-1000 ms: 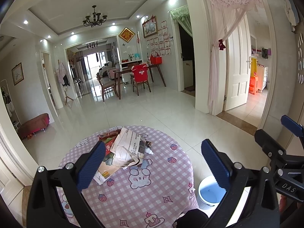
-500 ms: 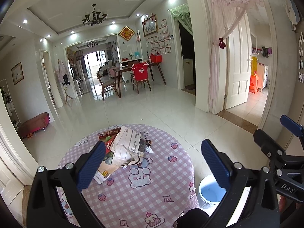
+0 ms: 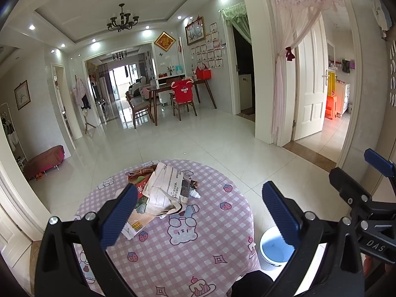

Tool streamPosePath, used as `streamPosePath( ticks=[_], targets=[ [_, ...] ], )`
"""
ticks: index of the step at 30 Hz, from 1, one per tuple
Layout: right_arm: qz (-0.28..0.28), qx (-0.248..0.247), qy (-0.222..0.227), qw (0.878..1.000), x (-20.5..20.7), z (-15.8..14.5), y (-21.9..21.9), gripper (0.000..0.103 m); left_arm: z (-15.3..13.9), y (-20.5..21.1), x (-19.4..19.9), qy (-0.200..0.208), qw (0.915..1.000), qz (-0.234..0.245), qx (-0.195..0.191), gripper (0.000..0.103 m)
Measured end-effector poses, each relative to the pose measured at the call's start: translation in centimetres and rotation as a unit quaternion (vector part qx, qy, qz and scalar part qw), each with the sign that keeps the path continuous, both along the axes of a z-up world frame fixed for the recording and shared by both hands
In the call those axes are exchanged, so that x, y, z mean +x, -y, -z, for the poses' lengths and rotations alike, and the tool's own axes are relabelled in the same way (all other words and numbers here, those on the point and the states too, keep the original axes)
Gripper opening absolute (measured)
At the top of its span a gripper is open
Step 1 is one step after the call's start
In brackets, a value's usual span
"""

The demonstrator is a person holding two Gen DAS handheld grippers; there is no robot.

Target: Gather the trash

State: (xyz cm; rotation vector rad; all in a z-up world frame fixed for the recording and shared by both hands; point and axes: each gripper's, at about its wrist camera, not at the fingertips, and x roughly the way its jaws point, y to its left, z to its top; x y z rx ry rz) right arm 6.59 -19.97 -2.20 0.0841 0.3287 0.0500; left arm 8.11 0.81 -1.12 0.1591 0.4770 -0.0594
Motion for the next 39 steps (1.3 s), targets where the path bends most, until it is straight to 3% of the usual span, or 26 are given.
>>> streamPosePath(
  ticks=[13,22,29,33,37,39],
  targets=[
    [-0.008,0.004,-0.022,1.0,1.5,0.8,-0.2,0.097,1.8,-0.2,2.3,-0.026,0.9996,0.0,0.003,0.099],
    [-0.02,0.004,-0.055,0.998,4.5,2.5,-1.5,0.097,4.0,-2.0,5.0,-0.057,0.9982,0.0,-0.017,0.099],
    [-0.068,0.011,-0.093,0.993,9.0,5.2,-5.1,0.097,7.9,-8.4,8.6,-0.095,0.993,-0.042,-0.056,0.098],
    [-0.1,0.015,-0.121,0.987,12.5,7.4,-8.1,0.097,10.4,-14.2,10.8,-0.113,0.9848,-0.091,-0.096,0.098],
    [-0.123,0.019,-0.146,0.981,15.8,9.4,-10.9,0.097,12.5,-18.7,12.7,-0.123,0.9747,-0.112,-0.148,0.098],
    [-0.132,0.013,-0.159,0.978,17.4,10.4,-12.6,0.097,13.4,-20.1,13.7,-0.124,0.9729,-0.12,-0.154,0.098]
  ],
)
